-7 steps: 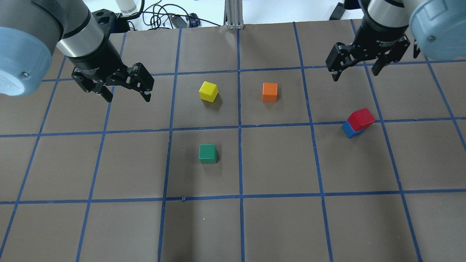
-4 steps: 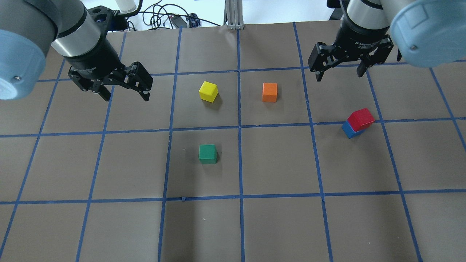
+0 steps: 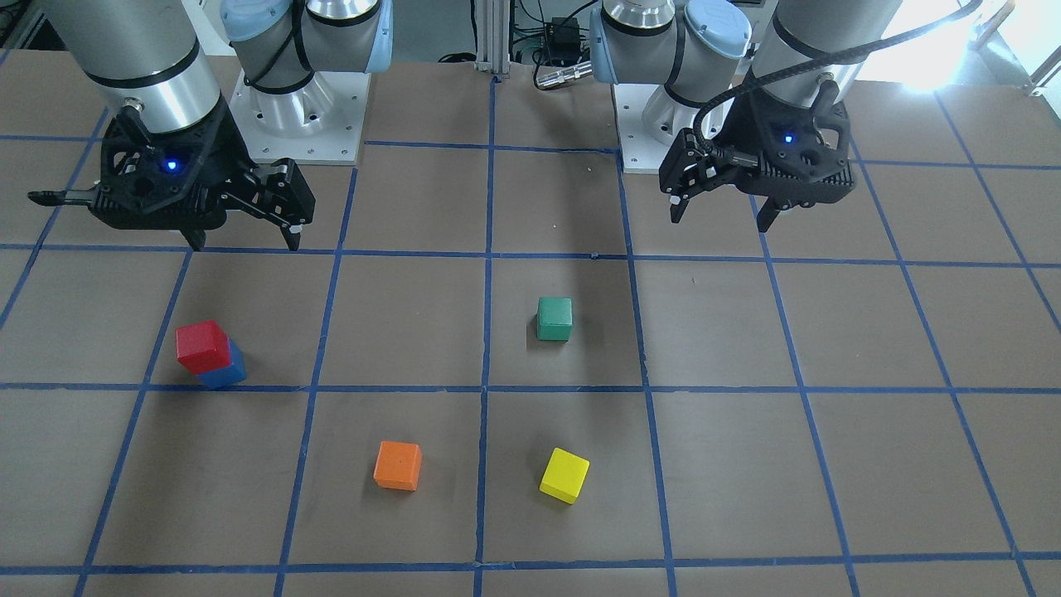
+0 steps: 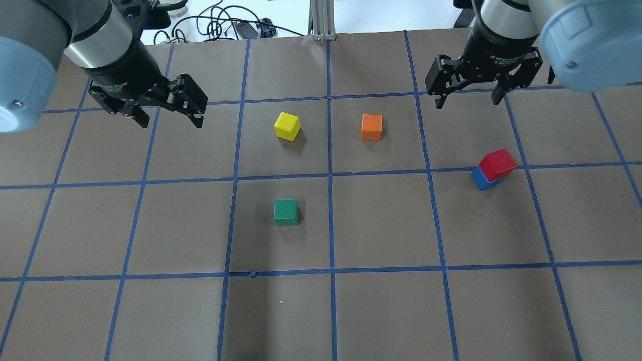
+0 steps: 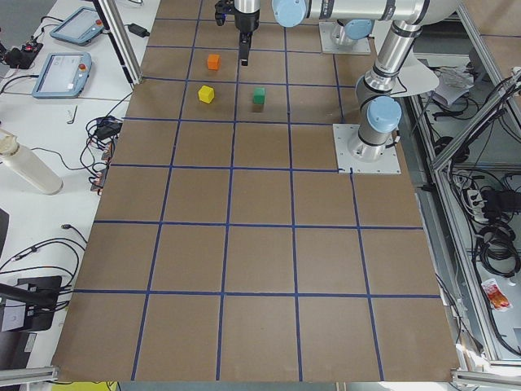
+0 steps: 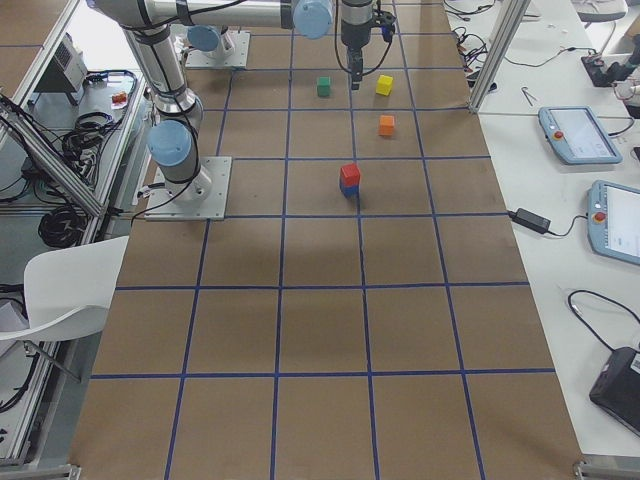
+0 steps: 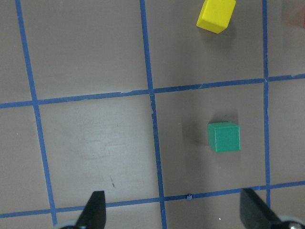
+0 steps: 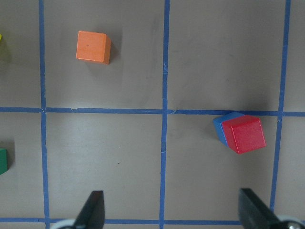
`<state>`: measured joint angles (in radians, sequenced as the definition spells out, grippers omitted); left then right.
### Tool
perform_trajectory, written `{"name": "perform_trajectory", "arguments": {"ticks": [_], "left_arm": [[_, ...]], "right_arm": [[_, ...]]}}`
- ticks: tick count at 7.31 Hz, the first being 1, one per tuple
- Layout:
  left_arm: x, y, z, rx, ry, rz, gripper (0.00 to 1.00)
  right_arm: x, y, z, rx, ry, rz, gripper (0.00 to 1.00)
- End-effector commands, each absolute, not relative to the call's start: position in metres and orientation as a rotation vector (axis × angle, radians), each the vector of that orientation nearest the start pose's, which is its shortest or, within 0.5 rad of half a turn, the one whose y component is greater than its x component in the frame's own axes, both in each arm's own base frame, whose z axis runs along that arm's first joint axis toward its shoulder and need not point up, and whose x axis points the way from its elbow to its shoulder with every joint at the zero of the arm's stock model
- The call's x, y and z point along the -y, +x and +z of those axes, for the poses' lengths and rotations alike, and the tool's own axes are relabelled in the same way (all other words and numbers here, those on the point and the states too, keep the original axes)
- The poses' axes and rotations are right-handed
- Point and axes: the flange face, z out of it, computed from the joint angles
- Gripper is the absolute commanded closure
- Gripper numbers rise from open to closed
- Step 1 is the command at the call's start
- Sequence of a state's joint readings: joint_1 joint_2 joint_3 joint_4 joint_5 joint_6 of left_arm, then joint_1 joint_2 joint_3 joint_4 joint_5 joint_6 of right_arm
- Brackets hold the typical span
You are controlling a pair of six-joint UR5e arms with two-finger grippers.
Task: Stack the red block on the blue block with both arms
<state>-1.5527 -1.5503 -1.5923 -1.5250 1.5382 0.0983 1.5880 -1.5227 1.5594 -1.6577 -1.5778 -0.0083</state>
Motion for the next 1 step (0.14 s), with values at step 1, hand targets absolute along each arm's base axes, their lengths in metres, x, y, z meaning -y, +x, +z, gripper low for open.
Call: {"name": "perform_trajectory", "arguments": {"ticks": [1], "left_arm": [[0.4909, -0.126, 0.4921, -3.167, 0.128, -0.078, 0.0]], "right_arm": [[0.5187, 0.1426, 0.4793, -3.151, -0.029, -0.082, 0.0]]}}
